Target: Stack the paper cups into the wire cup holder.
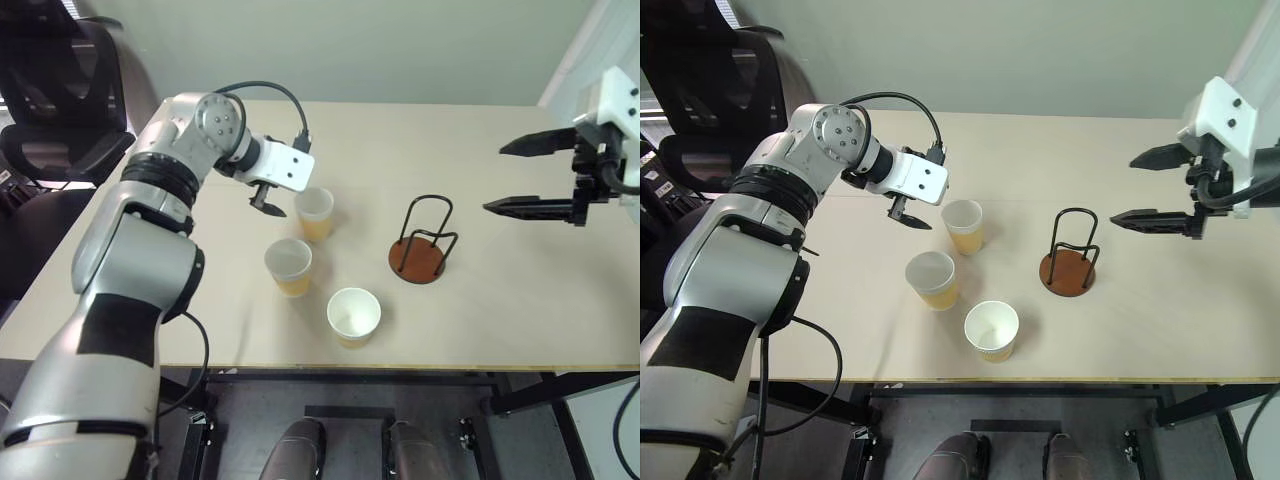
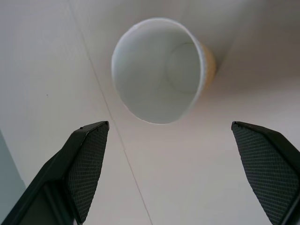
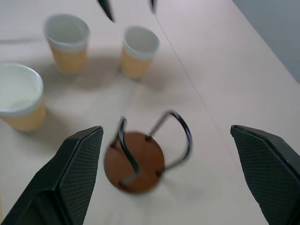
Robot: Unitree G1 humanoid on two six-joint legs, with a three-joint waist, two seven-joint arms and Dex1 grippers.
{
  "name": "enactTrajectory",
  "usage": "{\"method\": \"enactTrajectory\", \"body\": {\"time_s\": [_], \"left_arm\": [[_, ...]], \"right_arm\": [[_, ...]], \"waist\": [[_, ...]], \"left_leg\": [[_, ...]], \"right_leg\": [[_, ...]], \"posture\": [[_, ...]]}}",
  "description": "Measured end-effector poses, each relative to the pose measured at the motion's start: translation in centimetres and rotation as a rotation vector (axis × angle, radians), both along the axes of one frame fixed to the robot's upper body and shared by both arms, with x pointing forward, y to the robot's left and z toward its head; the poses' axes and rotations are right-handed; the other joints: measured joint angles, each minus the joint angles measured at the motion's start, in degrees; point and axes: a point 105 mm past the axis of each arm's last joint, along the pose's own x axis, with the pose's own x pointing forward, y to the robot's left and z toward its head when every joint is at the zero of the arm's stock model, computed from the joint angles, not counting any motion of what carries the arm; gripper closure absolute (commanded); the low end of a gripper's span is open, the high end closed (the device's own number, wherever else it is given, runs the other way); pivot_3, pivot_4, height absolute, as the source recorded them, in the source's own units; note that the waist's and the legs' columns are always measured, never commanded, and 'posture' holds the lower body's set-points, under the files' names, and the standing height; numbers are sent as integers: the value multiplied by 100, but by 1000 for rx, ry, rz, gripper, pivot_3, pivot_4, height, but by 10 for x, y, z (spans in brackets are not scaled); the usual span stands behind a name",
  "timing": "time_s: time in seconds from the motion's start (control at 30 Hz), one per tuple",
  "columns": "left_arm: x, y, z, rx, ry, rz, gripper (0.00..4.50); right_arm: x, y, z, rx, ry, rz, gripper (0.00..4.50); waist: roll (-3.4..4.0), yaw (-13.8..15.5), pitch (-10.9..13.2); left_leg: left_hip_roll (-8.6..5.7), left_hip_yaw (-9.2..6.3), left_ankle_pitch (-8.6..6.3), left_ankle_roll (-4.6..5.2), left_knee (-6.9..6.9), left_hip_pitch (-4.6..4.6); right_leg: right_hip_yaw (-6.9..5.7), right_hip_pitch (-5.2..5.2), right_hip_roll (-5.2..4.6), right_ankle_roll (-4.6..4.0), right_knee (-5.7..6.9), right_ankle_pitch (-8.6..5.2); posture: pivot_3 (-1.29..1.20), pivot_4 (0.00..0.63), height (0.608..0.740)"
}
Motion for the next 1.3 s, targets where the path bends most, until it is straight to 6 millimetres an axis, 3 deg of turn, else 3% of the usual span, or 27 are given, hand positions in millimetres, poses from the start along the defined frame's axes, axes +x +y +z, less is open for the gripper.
{"method": "enactTrajectory", "body": {"time_s": [0.13,0.47,1.13,1.3], "left_arm": [[-1,-3,-4,33,16,-8,0],[2,-10,-13,105,0,-33,0],[7,-7,-35,155,-16,-11,0],[9,-9,-36,153,-30,-8,1675]], "right_arm": [[1,-2,-8,-5,18,-3,74],[-1,1,-5,-6,2,5,74],[-5,3,-7,13,-6,-6,74],[-5,3,-8,15,-6,-7,0]], "waist": [[0,-23,0],[-1,-28,-1],[1,-12,-1],[1,-11,-2]], "left_leg": [[-2,13,5,3,4,3],[1,3,14,12,14,1],[0,6,13,12,27,3],[1,-1,12,13,42,1]], "right_leg": [[-3,-3,8,6,14,-8],[3,3,-4,6,18,-4],[0,10,-8,12,21,-1],[7,16,-12,15,21,3]], "posture": [[0,150,740],[0,150,740],[0,150,740],[0,150,740]]}}
